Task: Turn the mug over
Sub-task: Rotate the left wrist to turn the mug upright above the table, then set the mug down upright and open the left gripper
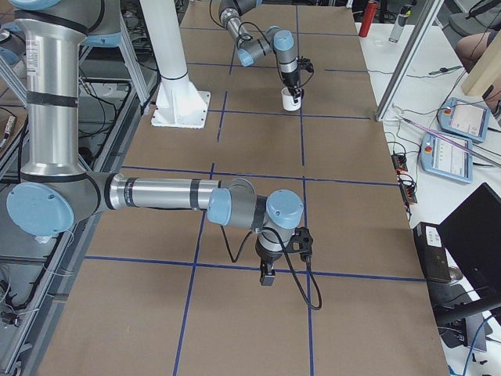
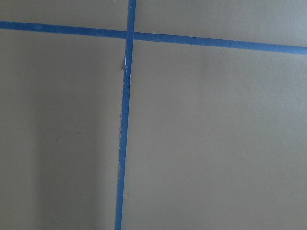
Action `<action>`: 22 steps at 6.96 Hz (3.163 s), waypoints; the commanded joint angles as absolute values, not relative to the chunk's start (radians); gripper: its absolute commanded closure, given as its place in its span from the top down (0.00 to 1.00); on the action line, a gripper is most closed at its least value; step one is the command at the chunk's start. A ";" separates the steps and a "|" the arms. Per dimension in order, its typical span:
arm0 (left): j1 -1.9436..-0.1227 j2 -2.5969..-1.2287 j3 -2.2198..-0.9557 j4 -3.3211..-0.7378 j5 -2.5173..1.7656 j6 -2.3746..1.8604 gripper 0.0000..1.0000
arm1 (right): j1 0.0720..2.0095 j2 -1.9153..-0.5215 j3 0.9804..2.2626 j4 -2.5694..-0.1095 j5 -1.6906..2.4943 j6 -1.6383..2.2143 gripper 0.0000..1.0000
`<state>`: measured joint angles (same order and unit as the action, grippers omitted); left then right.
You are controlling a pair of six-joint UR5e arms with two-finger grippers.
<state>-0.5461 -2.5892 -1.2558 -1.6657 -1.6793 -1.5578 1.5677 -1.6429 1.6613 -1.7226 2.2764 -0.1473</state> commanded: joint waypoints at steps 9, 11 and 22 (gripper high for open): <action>-0.469 -2.681 -1.160 -1.582 -1.589 -1.511 0.00 | 1.568 -1.643 1.661 -1.723 2.276 -0.147 1.00; -0.468 -2.684 -1.160 -1.582 -1.589 -1.511 0.00 | 1.568 -1.643 1.661 -1.723 2.276 -0.147 1.00; -0.826 -2.340 -1.737 -1.410 -1.880 -1.084 1.00 | 1.568 -1.643 1.661 -1.723 2.276 -0.147 1.00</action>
<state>-0.7244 -2.4616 -1.5887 -1.4409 -1.7863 -1.2134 1.5677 -1.6429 1.6613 -1.7227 2.2764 -0.1473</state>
